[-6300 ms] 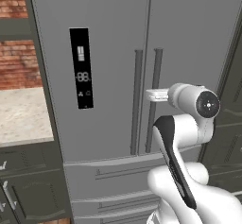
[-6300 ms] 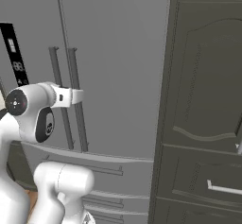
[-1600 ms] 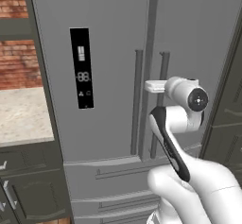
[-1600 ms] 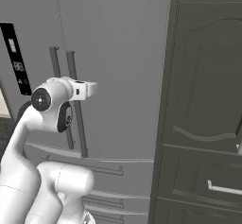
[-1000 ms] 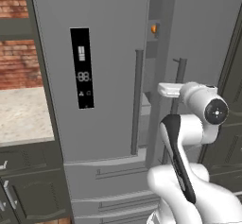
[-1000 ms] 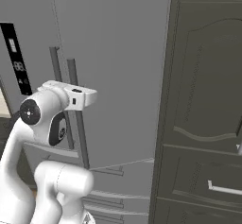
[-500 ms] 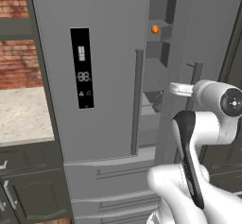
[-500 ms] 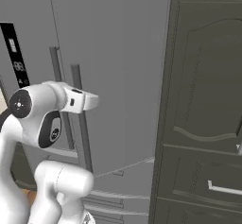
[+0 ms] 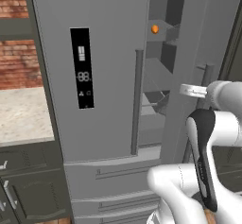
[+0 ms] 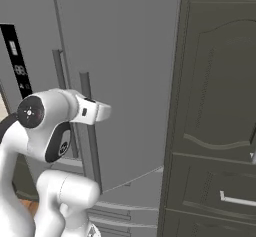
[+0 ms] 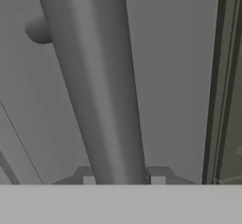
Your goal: Gather the squash and carrot from the fridge and place them on a tray on the dining counter. Then gather the fish and chicken drumstick from the fridge and place them on the other tray.
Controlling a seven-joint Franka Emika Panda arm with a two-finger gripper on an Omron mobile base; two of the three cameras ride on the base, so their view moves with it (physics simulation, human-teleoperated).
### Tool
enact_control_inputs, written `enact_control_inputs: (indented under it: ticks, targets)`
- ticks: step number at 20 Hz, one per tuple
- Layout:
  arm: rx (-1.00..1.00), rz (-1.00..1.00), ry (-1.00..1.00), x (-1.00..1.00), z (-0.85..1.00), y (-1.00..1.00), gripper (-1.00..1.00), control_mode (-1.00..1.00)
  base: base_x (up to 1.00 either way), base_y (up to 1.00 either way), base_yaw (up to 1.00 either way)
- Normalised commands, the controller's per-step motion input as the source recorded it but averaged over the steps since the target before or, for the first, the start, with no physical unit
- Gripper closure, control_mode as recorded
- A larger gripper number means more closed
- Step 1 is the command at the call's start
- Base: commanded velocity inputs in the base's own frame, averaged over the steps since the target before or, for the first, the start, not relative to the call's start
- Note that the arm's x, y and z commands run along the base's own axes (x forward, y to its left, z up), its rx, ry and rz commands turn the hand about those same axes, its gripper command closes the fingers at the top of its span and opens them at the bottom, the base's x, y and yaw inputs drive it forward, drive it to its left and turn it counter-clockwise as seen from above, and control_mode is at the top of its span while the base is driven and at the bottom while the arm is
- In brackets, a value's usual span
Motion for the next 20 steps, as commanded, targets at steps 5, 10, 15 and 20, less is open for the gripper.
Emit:
enact_control_inputs:
  ticks: [5, 10, 15, 20]
  targets:
    - [0.0, 0.07, -0.07, -0.17, -0.01, -0.27, 1.0, -1.0, 0.0, 0.0, 0.0]
    - [-0.02, 0.11, -0.01, -0.02, -0.13, -0.3, 1.0, -1.0, 0.0, 0.0, 0.0]
    - [-0.02, 0.0, 0.0, -0.01, -0.14, -0.07, 1.0, -1.0, 0.0, 0.0, 0.0]
    - [0.01, 0.0, 0.0, 0.0, 0.0, -0.02, -1.0, -1.0, 0.0, 0.0, 0.0]
